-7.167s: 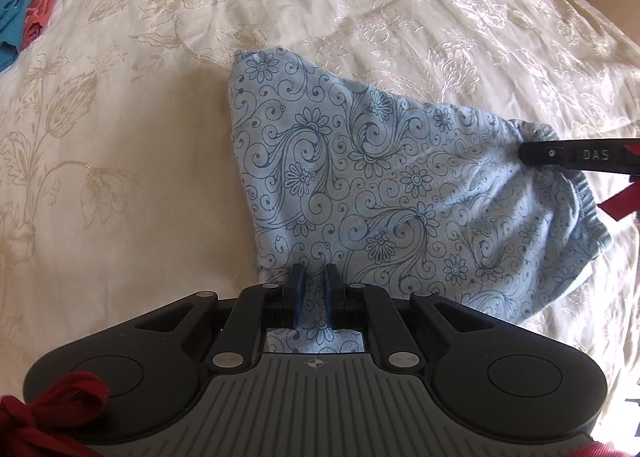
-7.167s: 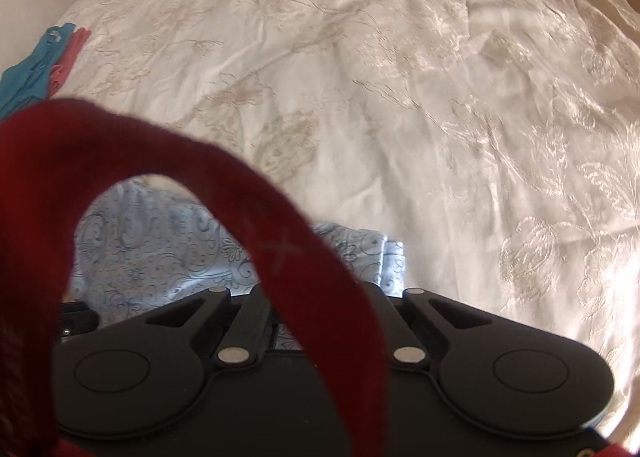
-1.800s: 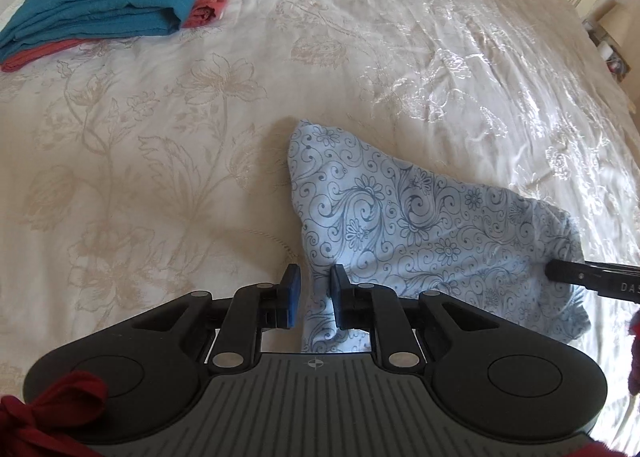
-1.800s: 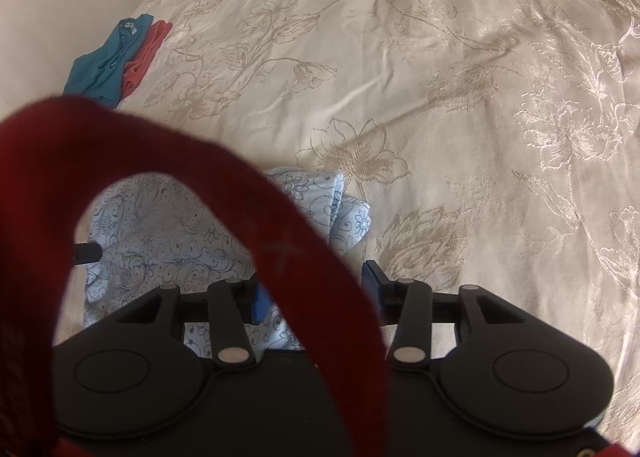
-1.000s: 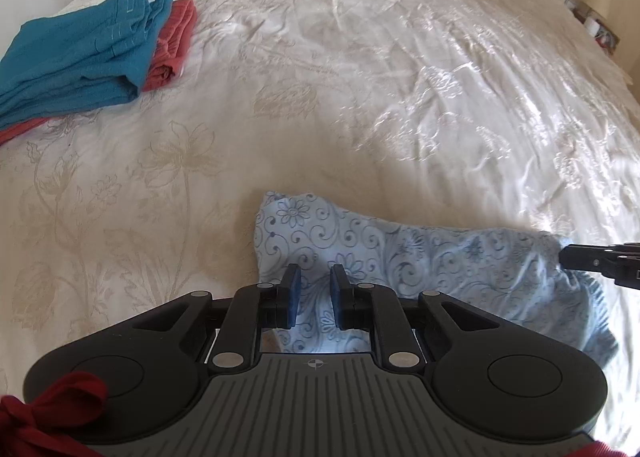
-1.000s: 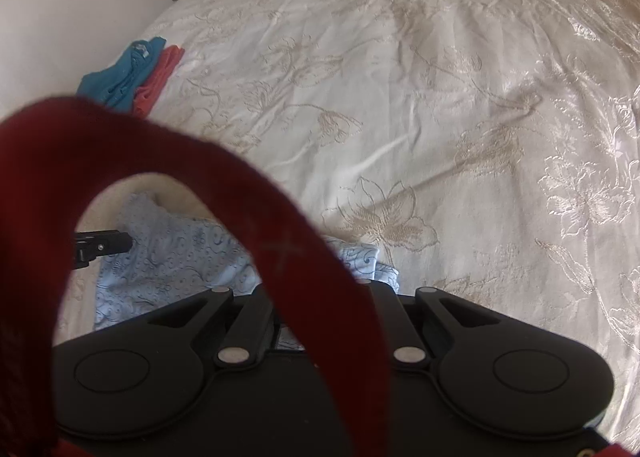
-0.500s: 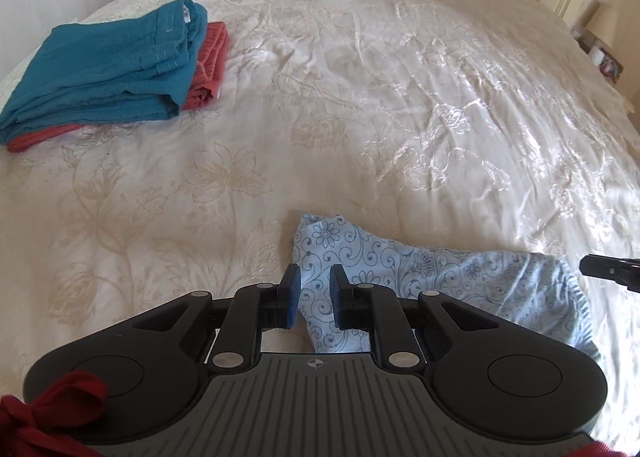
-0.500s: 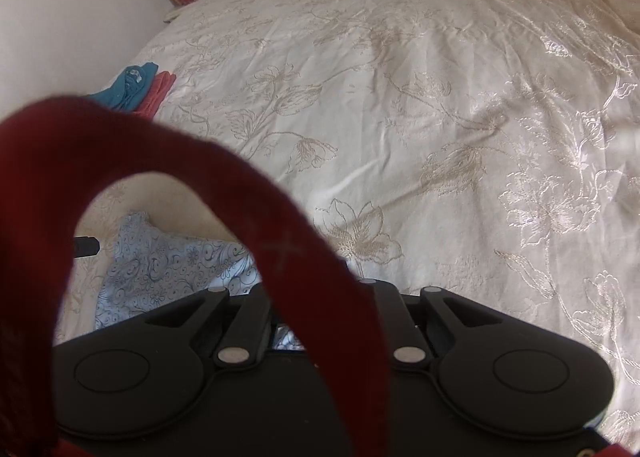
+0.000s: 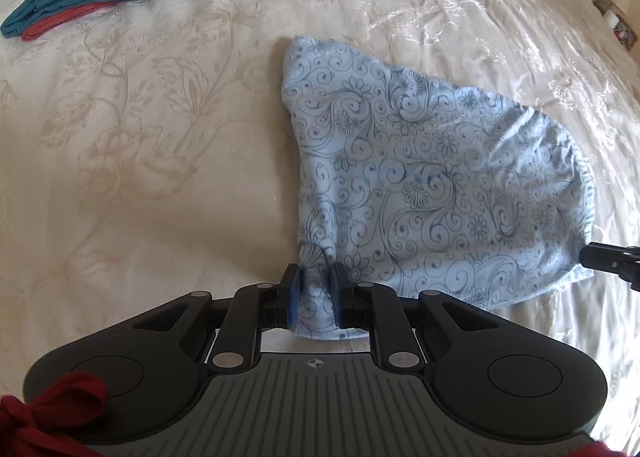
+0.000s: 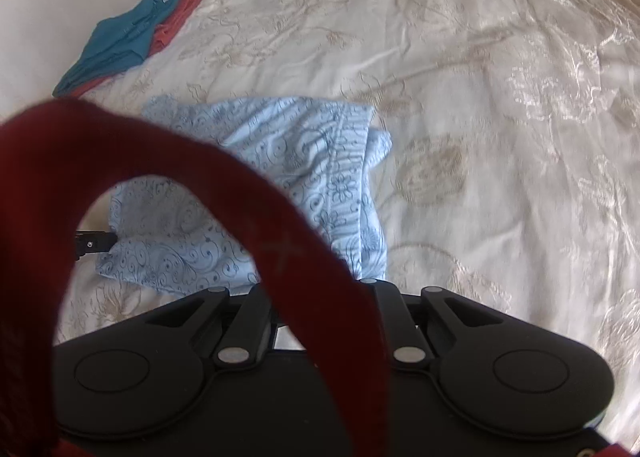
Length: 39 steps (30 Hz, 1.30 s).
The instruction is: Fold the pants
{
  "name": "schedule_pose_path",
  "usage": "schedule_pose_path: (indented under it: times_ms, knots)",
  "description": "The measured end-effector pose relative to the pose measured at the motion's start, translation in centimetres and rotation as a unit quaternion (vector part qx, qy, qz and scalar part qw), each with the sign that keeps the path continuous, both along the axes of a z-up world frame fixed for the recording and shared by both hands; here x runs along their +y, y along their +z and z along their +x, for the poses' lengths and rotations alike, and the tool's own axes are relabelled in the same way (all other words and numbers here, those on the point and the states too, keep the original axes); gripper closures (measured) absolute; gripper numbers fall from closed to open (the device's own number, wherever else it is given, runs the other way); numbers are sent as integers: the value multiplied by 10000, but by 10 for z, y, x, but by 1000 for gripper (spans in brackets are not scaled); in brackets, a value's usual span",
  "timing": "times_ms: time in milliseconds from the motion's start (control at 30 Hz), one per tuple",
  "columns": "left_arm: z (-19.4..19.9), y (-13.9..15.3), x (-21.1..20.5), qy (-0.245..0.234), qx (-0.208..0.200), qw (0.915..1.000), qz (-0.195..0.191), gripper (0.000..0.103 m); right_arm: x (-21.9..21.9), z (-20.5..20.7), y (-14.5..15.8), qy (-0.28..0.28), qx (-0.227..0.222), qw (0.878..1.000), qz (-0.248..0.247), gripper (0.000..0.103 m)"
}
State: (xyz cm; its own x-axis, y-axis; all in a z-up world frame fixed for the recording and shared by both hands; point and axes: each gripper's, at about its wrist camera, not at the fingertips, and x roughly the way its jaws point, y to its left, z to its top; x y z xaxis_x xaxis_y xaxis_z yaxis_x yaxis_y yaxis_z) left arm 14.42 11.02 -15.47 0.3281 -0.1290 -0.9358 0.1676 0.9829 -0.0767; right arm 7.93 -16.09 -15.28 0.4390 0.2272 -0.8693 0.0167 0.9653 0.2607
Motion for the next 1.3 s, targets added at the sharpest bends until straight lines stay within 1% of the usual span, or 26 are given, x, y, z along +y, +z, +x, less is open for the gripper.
schedule_pose_path:
  times_ms: [100,233,333,500,600,733,833,900,967,1133,1267,1300]
  knots:
    - [-2,1,2,13,8,10000,-28,86,-2,-6,-4,-7,121,9999,-6,84]
    - [-4,3,8,132,92,9998,-122,86,-5,-8,0,-88,118,9999,-19,83]
    - [-9,2,9,75,128,9998,-98,86,-6,-14,13,-176,-84,9998,3,83]
    - [-16,0,11,156,222,9995,-147,86,2,-18,37,-132,-554,9981,-225,82]
    - [-20,0,11,117,245,9996,-118,86,7,-12,41,-76,-699,9973,-230,80]
    - [-23,4,11,112,261,9996,-80,86,12,4,25,-18,-592,9979,-243,80]
    - [-26,12,12,174,216,9996,-47,86,12,13,5,-61,-180,9996,-213,80]
    - [-28,19,12,216,189,9996,-4,86,11,15,-1,-128,-24,9997,-220,81]
    - [-28,27,11,218,136,9997,47,86,10,11,5,-213,-27,9996,-167,80]
    - [-28,52,-2,200,-24,9997,117,86,13,-4,36,-347,-176,9991,-186,79]
    - [-33,79,-12,172,-321,9993,45,86,19,-15,60,-496,-284,9983,-138,78]
    - [-34,86,-14,154,-382,9991,36,86,21,-18,68,-508,-336,9981,-136,75]
